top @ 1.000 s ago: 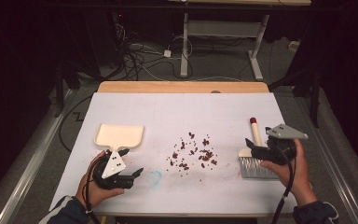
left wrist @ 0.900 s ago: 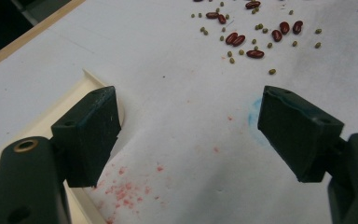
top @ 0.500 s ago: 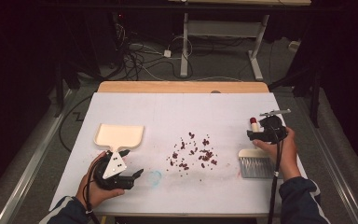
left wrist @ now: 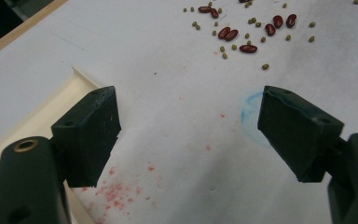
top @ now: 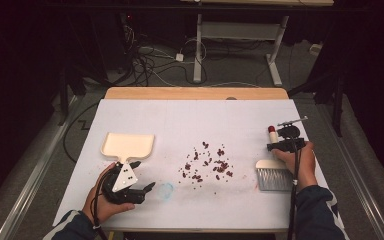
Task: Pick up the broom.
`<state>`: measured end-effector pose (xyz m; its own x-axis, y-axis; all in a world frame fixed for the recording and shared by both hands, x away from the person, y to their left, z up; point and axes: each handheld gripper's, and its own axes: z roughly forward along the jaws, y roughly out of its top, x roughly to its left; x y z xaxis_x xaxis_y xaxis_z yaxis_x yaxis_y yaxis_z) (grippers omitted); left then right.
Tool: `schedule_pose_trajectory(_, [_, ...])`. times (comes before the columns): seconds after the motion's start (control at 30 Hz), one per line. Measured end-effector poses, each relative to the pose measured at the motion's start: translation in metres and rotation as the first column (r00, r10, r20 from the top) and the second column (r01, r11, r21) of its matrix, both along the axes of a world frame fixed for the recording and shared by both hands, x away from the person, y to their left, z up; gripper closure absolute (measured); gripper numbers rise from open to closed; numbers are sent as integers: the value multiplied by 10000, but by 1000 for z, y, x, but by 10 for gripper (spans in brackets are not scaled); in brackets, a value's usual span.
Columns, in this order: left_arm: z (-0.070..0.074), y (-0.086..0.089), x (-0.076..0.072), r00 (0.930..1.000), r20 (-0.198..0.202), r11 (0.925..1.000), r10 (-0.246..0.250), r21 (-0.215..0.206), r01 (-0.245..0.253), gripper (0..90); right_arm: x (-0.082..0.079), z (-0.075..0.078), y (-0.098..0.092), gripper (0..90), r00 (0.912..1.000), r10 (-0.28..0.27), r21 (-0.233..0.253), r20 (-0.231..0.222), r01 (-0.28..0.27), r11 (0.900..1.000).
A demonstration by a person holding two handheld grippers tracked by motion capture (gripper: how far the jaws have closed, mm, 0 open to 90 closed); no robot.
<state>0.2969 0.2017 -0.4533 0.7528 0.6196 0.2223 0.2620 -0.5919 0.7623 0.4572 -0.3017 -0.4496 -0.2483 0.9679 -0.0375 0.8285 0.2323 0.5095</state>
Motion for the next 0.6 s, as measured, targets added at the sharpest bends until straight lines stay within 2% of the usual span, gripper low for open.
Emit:
schedule_pose_trajectory(0.07, [0,0,0,10000,-12,10000,-8,22,8,204,-1,0,6,617,9995,303,-56,59,-303,9995])
schedule_pose_trajectory(0.1, [0,0,0,10000,-26,10000,-9,36,10,204,-1,0,6,617,9995,303,-56,59,-303,9995])
schedule_pose_trajectory(0.13, [0,0,0,10000,-22,10000,-24,48,25,204,-3,-1,14,664,9977,656,-151,191,-653,9978])
schedule_pose_trajectory(0.2, [0,0,0,10000,-2,9999,-68,84,68,205,-3,-1,17,670,9973,712,-273,205,-706,9971])
schedule_pose_trajectory(0.3, [1,0,-1,10000,23,10000,-65,74,64,205,-4,-1,16,673,9966,788,-203,233,-783,9967])
schedule_pose_trajectory(0.33, [1,0,-1,10000,30,10000,-59,78,59,205,-4,-2,13,677,9962,791,103,354,-795,9968])
schedule_pose_trajectory(0.47, [1,0,-1,10000,44,10000,-64,76,63,206,-6,-3,11,701,9941,994,645,440,-1021,9927])
schedule_pose_trajectory(0.6, [1,1,-2,10000,55,10000,-37,56,36,207,-9,0,9,701,9907,1138,779,740,-1195,9898])
